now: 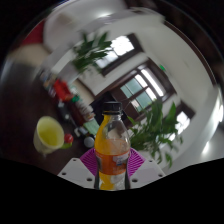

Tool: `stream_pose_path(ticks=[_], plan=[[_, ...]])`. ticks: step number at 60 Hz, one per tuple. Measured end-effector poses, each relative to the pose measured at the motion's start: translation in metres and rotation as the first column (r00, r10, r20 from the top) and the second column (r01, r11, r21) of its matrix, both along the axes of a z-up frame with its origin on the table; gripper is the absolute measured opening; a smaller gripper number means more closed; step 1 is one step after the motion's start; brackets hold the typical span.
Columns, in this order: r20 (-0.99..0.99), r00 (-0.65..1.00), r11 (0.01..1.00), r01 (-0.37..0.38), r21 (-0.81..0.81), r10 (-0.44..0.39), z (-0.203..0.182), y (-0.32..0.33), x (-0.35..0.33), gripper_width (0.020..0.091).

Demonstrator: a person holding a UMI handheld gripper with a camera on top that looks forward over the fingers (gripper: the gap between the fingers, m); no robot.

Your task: Pour water

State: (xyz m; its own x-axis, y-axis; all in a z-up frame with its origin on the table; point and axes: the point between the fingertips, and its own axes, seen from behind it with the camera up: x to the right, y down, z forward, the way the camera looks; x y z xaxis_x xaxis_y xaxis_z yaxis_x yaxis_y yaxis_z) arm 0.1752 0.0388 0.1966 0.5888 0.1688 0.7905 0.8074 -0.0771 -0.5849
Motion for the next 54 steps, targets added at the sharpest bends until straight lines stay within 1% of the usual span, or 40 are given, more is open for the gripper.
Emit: stream_pose_path(ticks=[3, 6, 7, 8, 14, 15, 17, 22, 34, 35, 36, 39, 48, 49, 50, 54], plan=[[-0.205, 0.979, 1.000, 0.006, -0.009, -0.007, 0.005, 0.005, 0.011, 0.0340], [-0.389, 0.921, 1.000, 0.015, -0.022, -0.022, 0.008, 0.008, 0.017, 0.0339], [-0.445, 0.895, 0.999, 0.030, -0.028, -0.040, 0.003, 0.003, 0.007, 0.0341], [-0.495, 0.869, 0.999, 0.016, -0.039, -0.033, 0.004, 0.008, 0.017, 0.0340], [-0.716, 0.696, 0.995, -0.021, -0.099, -0.056, -0.006, 0.015, 0.031, 0.0340], [-0.742, 0.667, 0.995, -0.016, -0.103, -0.066, -0.012, 0.012, 0.017, 0.0340], [-0.783, 0.619, 0.994, -0.037, -0.104, -0.059, -0.015, 0.017, 0.031, 0.0340], [-0.830, 0.555, 0.994, -0.043, -0.102, -0.062, -0.025, 0.018, 0.037, 0.0341], [-0.841, 0.537, 0.993, -0.053, -0.109, -0.063, -0.061, 0.022, 0.044, 0.0339], [-0.842, 0.536, 0.992, -0.055, -0.112, -0.065, -0.062, 0.019, 0.044, 0.0348], [-0.846, 0.531, 0.994, -0.060, -0.088, -0.043, -0.059, 0.020, 0.043, 0.0344], [-0.841, 0.540, 0.995, -0.060, -0.076, -0.032, -0.060, 0.020, 0.042, 0.0344], [-0.830, 0.557, 0.996, -0.056, -0.073, -0.029, -0.062, 0.018, 0.040, 0.0349], [-0.828, 0.560, 0.996, -0.056, -0.073, -0.029, -0.062, 0.017, 0.039, 0.0374], [-0.826, 0.562, 0.996, -0.053, -0.073, -0.031, -0.062, 0.017, 0.039, 0.0380], [-0.817, 0.576, 0.996, -0.050, -0.068, -0.027, -0.062, 0.015, 0.037, 0.0443]])
